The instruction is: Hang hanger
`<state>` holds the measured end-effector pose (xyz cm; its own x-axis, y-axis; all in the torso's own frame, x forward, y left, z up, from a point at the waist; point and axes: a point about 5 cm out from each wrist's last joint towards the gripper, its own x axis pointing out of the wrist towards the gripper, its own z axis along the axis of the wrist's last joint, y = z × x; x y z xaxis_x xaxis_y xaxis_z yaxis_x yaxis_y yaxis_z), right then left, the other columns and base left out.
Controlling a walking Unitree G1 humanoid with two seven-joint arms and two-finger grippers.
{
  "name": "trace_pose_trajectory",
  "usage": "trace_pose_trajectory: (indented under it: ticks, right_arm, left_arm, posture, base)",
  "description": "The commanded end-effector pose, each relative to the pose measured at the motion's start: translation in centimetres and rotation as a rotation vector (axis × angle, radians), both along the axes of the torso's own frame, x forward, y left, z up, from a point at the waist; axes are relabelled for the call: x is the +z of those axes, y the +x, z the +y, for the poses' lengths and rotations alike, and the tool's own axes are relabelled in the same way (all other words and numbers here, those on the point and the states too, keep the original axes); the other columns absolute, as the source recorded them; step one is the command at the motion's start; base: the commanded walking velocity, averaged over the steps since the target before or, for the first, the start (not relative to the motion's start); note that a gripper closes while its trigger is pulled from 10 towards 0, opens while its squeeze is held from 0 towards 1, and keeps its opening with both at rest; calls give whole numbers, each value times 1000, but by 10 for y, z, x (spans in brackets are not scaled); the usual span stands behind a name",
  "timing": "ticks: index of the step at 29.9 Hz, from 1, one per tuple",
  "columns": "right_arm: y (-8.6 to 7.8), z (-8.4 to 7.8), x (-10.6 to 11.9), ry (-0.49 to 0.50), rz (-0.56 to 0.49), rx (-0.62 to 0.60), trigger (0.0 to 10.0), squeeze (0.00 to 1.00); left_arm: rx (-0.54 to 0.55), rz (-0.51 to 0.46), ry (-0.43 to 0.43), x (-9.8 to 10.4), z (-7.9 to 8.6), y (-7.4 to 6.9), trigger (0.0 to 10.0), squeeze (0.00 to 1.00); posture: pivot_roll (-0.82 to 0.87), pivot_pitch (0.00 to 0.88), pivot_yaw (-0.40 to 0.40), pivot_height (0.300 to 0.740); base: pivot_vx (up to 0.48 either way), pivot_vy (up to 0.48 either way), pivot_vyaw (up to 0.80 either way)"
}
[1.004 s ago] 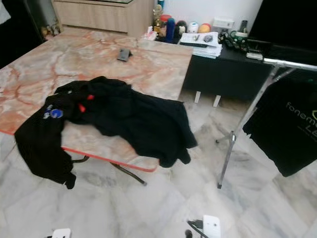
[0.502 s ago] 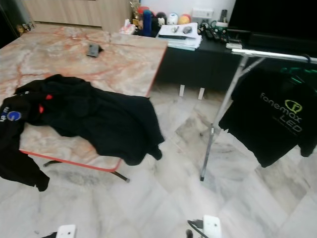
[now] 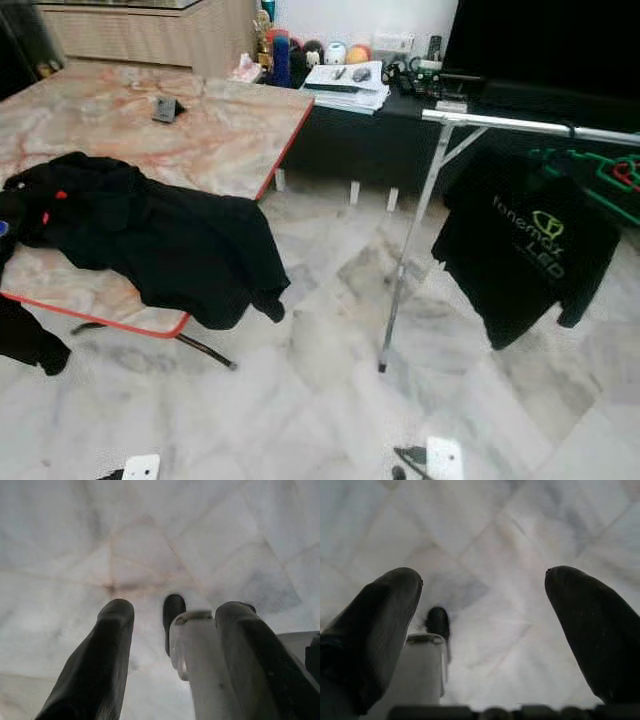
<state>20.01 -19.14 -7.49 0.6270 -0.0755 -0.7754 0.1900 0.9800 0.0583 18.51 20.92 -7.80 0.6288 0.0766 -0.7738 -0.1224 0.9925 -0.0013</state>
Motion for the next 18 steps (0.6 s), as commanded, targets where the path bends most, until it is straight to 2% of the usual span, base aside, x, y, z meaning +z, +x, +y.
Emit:
trace_pose_trajectory:
  ticks: [1, 15, 18]
  right_arm:
    - [-8, 4, -5, 16, 28, -5, 10000, 0]
    - [-7, 10, -5, 18, 25, 6, 10000, 0]
    - [-6, 7, -4, 13, 22, 8, 10000, 0]
  left_arm:
    - [-4, 28, -1, -4, -1, -7, 10000, 0]
    - [-12, 30, -4, -5, -3, -8, 10000, 0]
    - [-15, 31, -6, -5, -4, -9, 10000, 0]
  posture:
    - [10, 157, -40, 740]
    - [6, 146, -40, 740]
    - [5, 142, -40, 740]
  base:
    - [0, -292, 0]
    - [0, -289, 0]
    - [0, -289, 0]
